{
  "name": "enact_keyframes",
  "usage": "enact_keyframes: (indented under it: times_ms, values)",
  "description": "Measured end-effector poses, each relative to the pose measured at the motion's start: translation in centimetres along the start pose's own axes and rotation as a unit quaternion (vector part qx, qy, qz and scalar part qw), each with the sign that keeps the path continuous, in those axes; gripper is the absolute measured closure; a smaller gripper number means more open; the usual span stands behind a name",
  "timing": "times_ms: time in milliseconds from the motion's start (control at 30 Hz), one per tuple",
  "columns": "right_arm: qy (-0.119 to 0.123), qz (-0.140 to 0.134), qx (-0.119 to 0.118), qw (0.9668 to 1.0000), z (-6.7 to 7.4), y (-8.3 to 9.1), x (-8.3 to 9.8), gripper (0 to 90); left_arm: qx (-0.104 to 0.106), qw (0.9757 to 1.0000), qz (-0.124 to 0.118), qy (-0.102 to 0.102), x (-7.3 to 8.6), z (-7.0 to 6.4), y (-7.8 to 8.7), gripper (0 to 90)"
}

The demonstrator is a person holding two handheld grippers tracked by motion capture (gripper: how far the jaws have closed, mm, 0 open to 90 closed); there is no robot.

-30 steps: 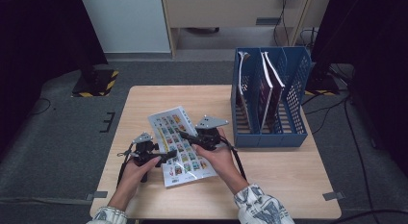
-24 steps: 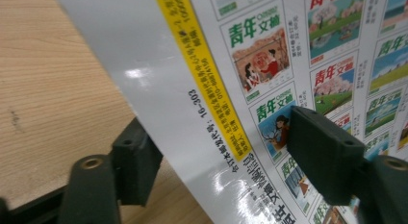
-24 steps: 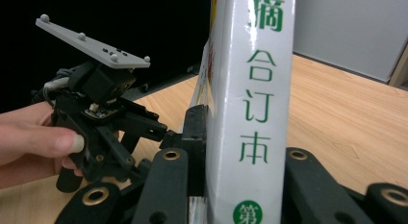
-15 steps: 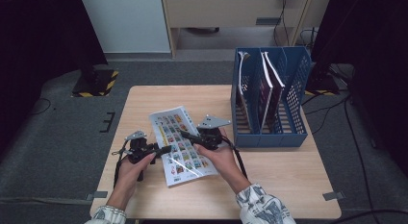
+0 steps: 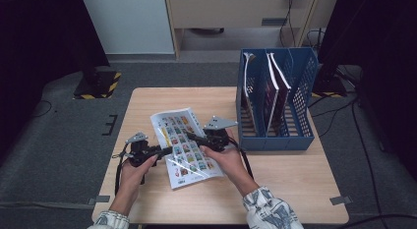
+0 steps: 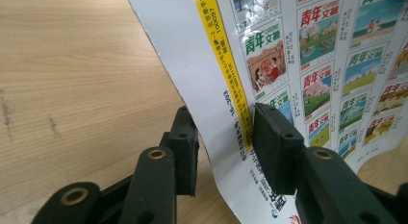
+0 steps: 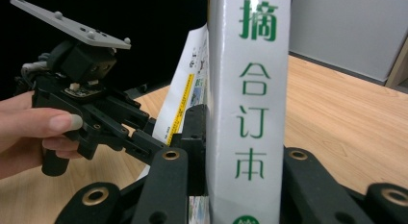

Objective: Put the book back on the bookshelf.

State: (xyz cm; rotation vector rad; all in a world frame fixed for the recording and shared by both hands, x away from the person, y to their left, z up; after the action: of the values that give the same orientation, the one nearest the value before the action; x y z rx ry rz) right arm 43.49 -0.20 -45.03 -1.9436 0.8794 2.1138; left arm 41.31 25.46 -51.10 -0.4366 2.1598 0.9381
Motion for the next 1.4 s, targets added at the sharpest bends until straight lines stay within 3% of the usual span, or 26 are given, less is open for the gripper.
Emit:
enact_keyframes:
  times_ms: [367,933,1400]
  values:
    - [0.002,0.007,0.006,1.0000,-0.4,0.4,-0.1,73.4,-0.021,0.9994,-0.009,-0.026,-0.6,-0.7,0.3,64.0]
    - [0.005,0.018,0.002,0.9998,-0.6,0.5,-0.2,71.1,-0.033,0.9983,-0.012,-0.046,-0.8,-1.2,0.5,64.4]
    - [0.001,0.020,-0.001,0.9998,-0.6,0.3,-0.1,65.3,-0.035,0.9981,-0.011,-0.050,-0.9,-1.3,0.6,64.6]
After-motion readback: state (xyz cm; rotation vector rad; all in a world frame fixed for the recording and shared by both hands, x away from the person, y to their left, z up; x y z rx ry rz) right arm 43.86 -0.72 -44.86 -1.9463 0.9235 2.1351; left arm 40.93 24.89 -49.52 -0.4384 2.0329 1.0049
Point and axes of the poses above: each handheld gripper's, and its own axes: y roughly backward along the jaws, x roughly out of its underside, z roughly to its left, the point moved 2 cm from there along -y, roughly forward along the jaws, and after that the axes turned 8 degrees about y, right-handed, at the moved point
